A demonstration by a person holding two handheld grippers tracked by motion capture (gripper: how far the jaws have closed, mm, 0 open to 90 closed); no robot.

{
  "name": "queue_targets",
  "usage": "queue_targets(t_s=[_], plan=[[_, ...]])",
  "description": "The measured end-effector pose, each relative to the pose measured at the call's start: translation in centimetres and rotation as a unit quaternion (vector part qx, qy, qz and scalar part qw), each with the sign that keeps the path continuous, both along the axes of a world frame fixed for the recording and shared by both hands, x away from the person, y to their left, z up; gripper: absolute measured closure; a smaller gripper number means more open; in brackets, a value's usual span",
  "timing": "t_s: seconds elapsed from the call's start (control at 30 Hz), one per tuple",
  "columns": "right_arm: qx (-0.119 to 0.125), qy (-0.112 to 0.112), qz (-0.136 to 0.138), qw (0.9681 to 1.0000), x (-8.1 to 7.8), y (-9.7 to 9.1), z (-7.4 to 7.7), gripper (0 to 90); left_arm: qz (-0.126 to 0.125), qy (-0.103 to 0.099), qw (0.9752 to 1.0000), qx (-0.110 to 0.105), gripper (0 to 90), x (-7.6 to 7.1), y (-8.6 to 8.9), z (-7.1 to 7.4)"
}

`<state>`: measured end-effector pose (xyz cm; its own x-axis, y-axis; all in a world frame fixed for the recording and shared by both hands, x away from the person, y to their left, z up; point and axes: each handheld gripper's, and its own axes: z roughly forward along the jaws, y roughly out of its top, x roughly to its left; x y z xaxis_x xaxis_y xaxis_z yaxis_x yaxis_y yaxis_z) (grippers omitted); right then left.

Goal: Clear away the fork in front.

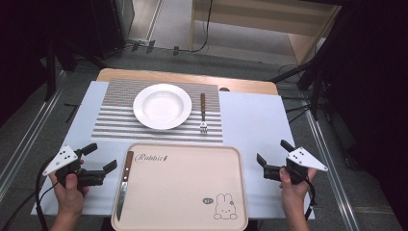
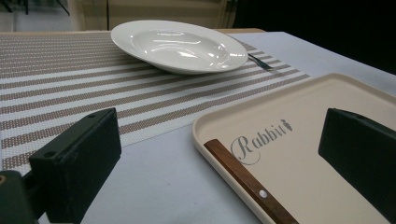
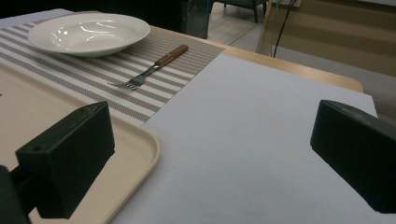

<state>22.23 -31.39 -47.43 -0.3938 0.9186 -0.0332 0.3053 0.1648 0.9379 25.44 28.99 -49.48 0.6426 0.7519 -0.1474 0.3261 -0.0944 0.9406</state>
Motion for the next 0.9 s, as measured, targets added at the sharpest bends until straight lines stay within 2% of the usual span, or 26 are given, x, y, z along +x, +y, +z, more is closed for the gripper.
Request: queue_targets(t_s=[0.23, 0.33, 0.4, 0.47, 0.6, 0.9], plan=[[-0.006, 0.005, 0.016, 0.9998, 1.8, 1.6, 0.9, 0.0, -0.006, 0.005, 0.9999, 0.009, 0.4, 0.1, -0.2, -0.1], [-0.014, 0.008, 0.026, 0.9995, 2.8, 2.5, 1.3, 0.0, -0.001, 0.003, 0.9999, 0.015, 10.6, 0.1, -0.3, 0.0], [-0.016, 0.013, 0.030, 0.9993, 3.5, 3.0, 1.6, 0.0, -0.008, -0.001, 0.9999, 0.013, 10.7, 0.0, -0.2, 0.0], [-0.017, 0.013, 0.035, 0.9991, 4.1, 3.6, 1.8, 0.0, -0.012, 0.000, 0.9999, 0.002, 10.7, 0.0, -0.1, 0.0], [-0.023, 0.016, 0.044, 0.9986, 5.4, 4.7, 2.1, 0.0, -0.002, 0.007, 1.0000, -0.007, 10.8, 0.1, 0.3, 0.0], [-0.026, 0.033, 0.055, 0.9976, 8.0, 6.6, 2.5, 0.0, 0.000, 0.006, 1.0000, 0.002, 10.4, 0.1, 0.1, 0.0]])
